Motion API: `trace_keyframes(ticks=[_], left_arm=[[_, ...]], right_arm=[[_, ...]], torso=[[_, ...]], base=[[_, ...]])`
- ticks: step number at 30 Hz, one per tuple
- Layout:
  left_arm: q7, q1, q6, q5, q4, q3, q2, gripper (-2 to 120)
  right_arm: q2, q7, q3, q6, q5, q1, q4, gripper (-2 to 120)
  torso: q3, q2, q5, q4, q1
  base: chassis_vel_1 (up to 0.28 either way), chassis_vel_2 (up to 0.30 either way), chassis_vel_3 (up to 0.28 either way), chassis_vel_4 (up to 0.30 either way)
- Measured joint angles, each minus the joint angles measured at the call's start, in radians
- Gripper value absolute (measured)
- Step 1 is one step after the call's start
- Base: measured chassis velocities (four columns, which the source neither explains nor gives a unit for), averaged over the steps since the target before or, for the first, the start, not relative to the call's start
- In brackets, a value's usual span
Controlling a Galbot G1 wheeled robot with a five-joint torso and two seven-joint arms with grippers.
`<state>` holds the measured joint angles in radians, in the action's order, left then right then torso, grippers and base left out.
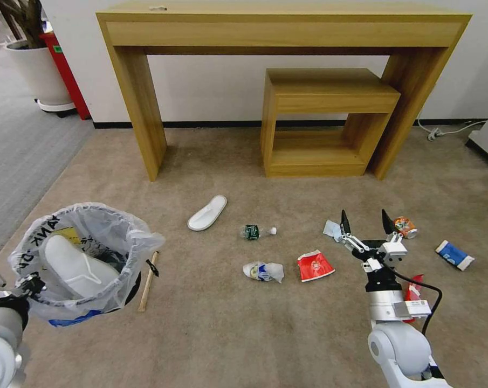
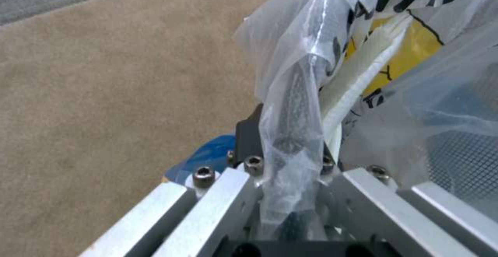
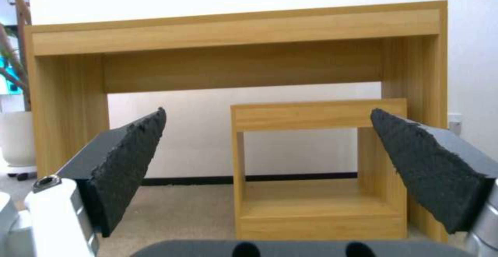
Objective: Pick up the trash bin and place the garbage on the floor into it.
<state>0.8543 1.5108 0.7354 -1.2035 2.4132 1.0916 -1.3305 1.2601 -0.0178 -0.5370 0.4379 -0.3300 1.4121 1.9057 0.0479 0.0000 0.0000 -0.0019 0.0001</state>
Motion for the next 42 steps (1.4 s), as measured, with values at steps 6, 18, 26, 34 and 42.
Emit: trace_keyframes(ticks=[6, 18, 26, 34, 42], left_arm=[[-0.005, -0.002, 0.0, 0.003, -0.015, 0.001, 0.005, 0], [-0.018, -0.008, 0.0, -0.003, -0.034, 0.011, 0.019, 0], [-0.02, -0.015, 0.0, -0.006, -0.04, 0.01, 0.029, 0], [-0.02, -0.018, 0.0, -0.007, -0.047, 0.009, 0.025, 0], [-0.02, -0.02, 0.0, -0.005, -0.047, 0.0, 0.013, 0]], right_arm=[[0.01, 0.004, 0.017, 0.0, 0.005, -0.008, -0.017, 100], [0.018, -0.011, 0.025, -0.01, 0.019, -0.013, -0.025, 100], [0.024, -0.027, 0.029, -0.02, 0.016, -0.014, -0.025, 100], [0.027, -0.027, 0.024, -0.02, 0.031, -0.02, -0.04, 100], [0.024, -0.015, 0.018, -0.011, 0.042, -0.023, -0.045, 100]], torso=[[0.0, 0.0, -0.0001, 0.0, 0.0], [0.0, 0.0, -0.0001, -0.0002, 0.0], [0.0, 0.0, 0.0, 0.0, 0.0], [0.0, 0.0, 0.0, 0.0, 0.0], [0.0, 0.0, 0.0, 0.0, 0.0]], base=[[-0.032, 0.028, 0.036, -0.026], [-0.191, 0.178, 0.187, -0.178], [-0.051, 0.056, 0.051, -0.047], [0.0, 0.0, 0.0, 0.0], [0.0, 0.0, 0.0, 0.0]])
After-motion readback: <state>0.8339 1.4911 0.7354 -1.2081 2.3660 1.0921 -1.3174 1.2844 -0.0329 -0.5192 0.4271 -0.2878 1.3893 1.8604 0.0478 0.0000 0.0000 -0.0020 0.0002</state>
